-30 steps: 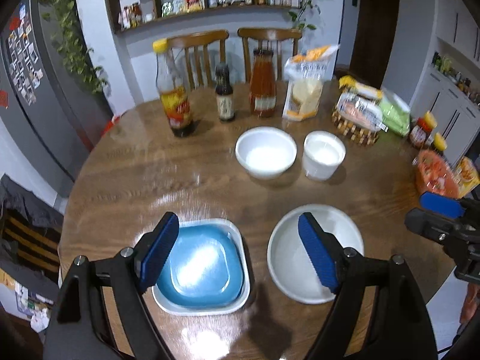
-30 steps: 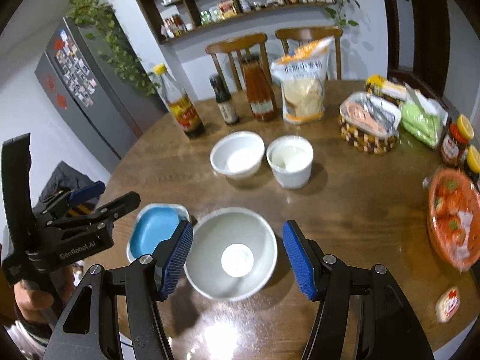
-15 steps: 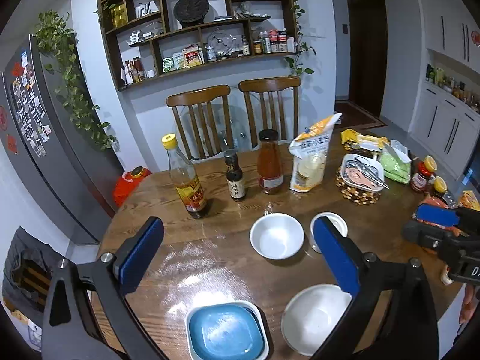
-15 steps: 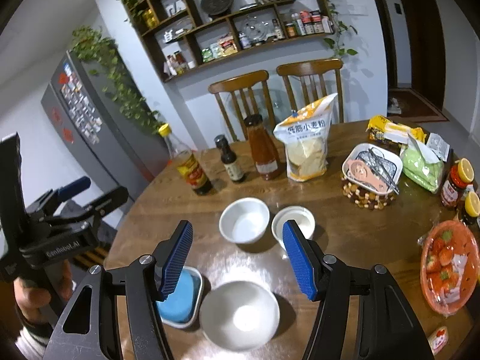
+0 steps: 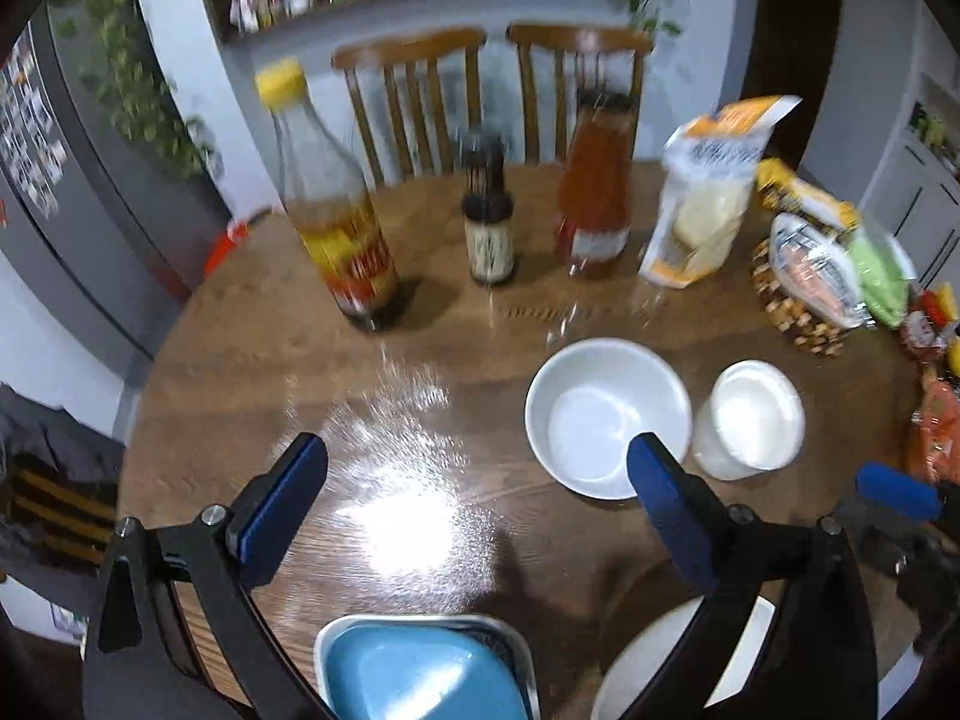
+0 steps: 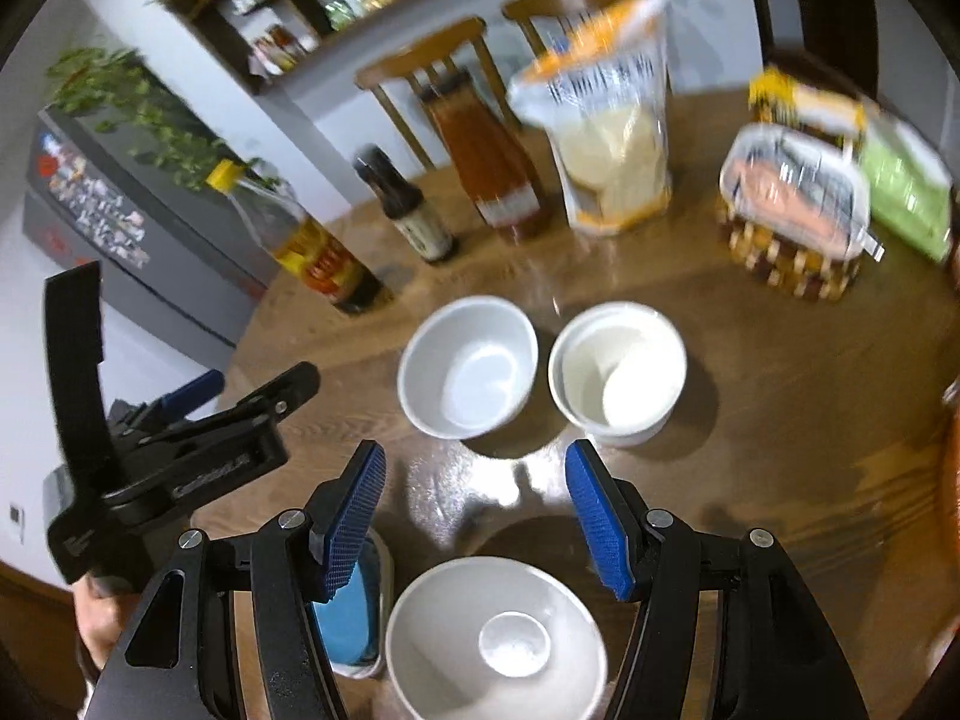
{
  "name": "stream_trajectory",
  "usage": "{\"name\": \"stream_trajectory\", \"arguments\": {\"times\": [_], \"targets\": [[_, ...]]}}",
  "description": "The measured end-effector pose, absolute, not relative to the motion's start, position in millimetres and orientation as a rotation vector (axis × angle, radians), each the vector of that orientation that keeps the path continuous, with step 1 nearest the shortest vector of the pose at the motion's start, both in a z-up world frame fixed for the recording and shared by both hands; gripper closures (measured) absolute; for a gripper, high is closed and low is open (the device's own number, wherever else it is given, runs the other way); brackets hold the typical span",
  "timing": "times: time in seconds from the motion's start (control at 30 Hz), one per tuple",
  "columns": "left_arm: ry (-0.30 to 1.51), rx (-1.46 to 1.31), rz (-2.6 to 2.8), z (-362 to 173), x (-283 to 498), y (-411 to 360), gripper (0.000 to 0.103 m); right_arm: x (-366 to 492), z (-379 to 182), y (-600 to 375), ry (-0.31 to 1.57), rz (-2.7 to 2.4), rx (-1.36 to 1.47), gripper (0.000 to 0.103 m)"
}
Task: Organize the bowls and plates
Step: 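Move both grippers toward the smaller white bowls, then grasp the rim of a white bowl with the left gripper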
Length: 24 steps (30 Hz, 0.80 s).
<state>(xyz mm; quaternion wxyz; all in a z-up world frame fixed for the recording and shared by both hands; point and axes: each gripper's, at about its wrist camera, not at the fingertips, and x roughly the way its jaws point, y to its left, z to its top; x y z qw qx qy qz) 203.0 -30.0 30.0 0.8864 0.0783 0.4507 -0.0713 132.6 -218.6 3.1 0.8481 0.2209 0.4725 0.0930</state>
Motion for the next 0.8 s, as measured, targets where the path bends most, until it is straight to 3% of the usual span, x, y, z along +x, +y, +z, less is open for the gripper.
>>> {"name": "stream_trajectory", "arguments": {"times": [0.2,0.3,0.37,0.5,0.53,0.63,0.8], "targets": [[1.045,0.153,-0.134,-20,237,-37,0.004,146,-28,-220,1.04,0.197,0.538,0.04],[1.079,0.156,-0.133,-38,249,-44,0.012,150,-36,-221,1.054,0.193,0.549,0.04],[1.102,0.14,-0.13,-48,257,-45,0.023,152,-40,-220,1.07,0.197,0.542,0.04],[1.149,0.101,-0.15,-64,268,-51,0.034,156,-46,-218,1.09,0.202,0.543,0.04],[1.154,0.095,-0.153,-66,270,-50,0.041,157,-47,-219,1.09,0.201,0.544,0.04],[1.194,0.055,-0.186,-76,276,-51,0.077,159,-48,-219,1.091,0.199,0.541,0.04],[1.203,0.072,-0.228,-81,274,-58,0.085,163,-50,-219,1.097,0.189,0.526,0.04]]}}
